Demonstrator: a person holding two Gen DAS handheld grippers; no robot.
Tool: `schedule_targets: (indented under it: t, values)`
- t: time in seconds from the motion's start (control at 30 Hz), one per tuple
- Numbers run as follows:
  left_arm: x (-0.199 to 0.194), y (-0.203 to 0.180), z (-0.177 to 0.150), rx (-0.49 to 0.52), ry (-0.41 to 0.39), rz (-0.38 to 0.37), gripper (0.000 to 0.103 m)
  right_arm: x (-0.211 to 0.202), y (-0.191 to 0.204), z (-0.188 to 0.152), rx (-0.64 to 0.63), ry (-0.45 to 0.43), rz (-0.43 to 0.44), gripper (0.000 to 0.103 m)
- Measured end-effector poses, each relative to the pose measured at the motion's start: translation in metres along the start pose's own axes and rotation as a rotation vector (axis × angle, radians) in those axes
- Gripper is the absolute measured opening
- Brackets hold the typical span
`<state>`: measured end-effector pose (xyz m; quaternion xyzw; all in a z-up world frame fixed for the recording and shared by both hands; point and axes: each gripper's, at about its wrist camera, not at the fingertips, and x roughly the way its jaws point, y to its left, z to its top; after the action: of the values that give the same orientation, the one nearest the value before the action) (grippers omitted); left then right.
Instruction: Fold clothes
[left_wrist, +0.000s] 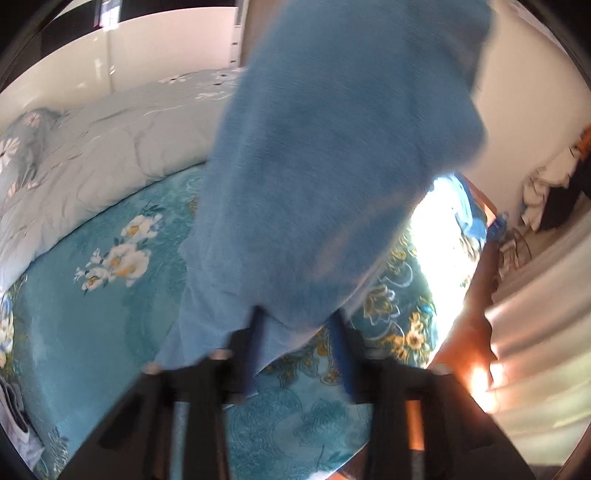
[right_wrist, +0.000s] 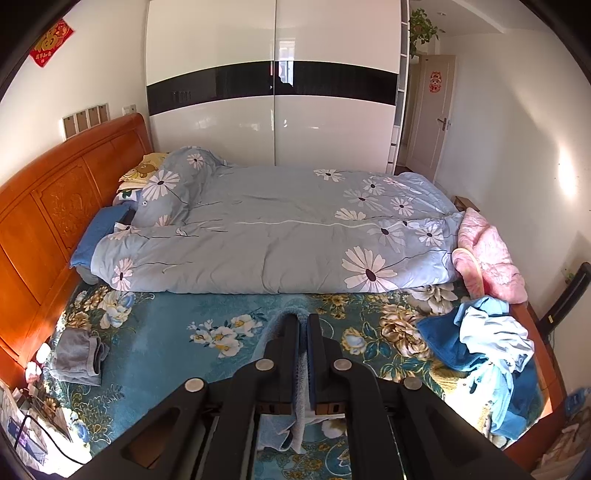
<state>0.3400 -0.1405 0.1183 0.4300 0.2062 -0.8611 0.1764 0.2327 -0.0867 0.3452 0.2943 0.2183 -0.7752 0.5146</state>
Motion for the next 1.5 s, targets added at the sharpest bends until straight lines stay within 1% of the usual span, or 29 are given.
schedule_targets:
  t: [0.07, 0.13, 0.2, 0.3, 0.43, 0.53, 0.57, 0.63, 0.73, 0.87, 0.97, 1.03, 1.17, 1.2, 1.23, 1.33, 1.37, 1.43, 1.5]
  values:
    - [-0.007, 0.012, 0.004, -0.035, -0.016, 0.001, 0.008, -0.001, -0.006, -0.002, 0.009, 0.0, -0.006, 0.004]
    - [-0.021, 0.024, 0.011, -0.071, -0.049, 0.022, 0.007, -0.002, -0.012, -0.004, 0.022, -0.002, -0.012, 0.004]
    - [-0.041, 0.042, 0.023, -0.109, -0.095, 0.041, 0.007, -0.004, -0.019, -0.005, 0.029, -0.006, -0.018, 0.004]
    - [-0.071, 0.064, 0.044, -0.132, -0.156, 0.087, 0.007, -0.008, -0.03, 0.0, 0.031, -0.022, -0.027, 0.004]
    - [-0.123, 0.089, 0.075, -0.167, -0.257, 0.138, 0.007, -0.019, -0.041, 0.012, 0.04, -0.07, -0.023, 0.004]
    - [-0.16, 0.096, 0.085, -0.189, -0.319, 0.139, 0.007, -0.032, -0.045, 0.023, 0.041, -0.116, -0.016, 0.004]
    - [-0.17, 0.094, 0.086, -0.181, -0.333, 0.145, 0.007, -0.038, -0.045, 0.025, 0.037, -0.135, -0.013, 0.004]
    - [-0.187, 0.088, 0.082, -0.148, -0.349, 0.167, 0.007, -0.048, -0.045, 0.027, 0.031, -0.162, -0.006, 0.004]
    - [-0.212, 0.083, 0.067, -0.135, -0.365, 0.166, 0.007, -0.065, -0.039, 0.023, 0.019, -0.177, 0.0, 0.004]
    - [-0.244, 0.075, 0.035, -0.132, -0.381, 0.133, 0.007, -0.088, -0.029, 0.01, -0.008, -0.181, -0.013, 0.004]
    - [-0.264, 0.067, 0.009, -0.106, -0.378, 0.115, 0.007, -0.105, -0.021, 0.0, -0.028, -0.183, -0.023, 0.004]
    - [-0.274, 0.061, -0.002, -0.081, -0.368, 0.105, 0.007, -0.116, -0.017, -0.006, -0.041, -0.185, -0.03, 0.004]
    - [-0.29, 0.058, 0.004, -0.051, -0.376, 0.093, 0.007, -0.139, -0.007, -0.019, -0.068, -0.188, -0.043, 0.004]
    - [-0.292, 0.06, 0.009, -0.049, -0.382, 0.091, 0.007, -0.14, -0.006, -0.021, -0.073, -0.183, -0.046, 0.004]
    - [-0.292, 0.063, 0.015, -0.046, -0.388, 0.091, 0.007, -0.129, -0.007, -0.019, -0.074, -0.165, -0.05, 0.004]
    - [-0.268, 0.073, 0.026, -0.057, -0.342, 0.103, 0.007, -0.095, -0.011, -0.013, -0.077, -0.109, -0.063, 0.004]
    - [-0.254, 0.078, 0.029, -0.066, -0.317, 0.108, 0.007, -0.083, -0.012, -0.01, -0.078, -0.091, -0.067, 0.004]
    - [-0.214, 0.091, 0.032, -0.104, -0.242, 0.126, 0.007, -0.06, -0.015, -0.006, -0.08, -0.053, -0.075, 0.004]
    - [-0.177, 0.104, 0.03, -0.153, -0.176, 0.134, 0.007, -0.023, -0.015, -0.009, -0.069, 0.014, -0.072, 0.004]
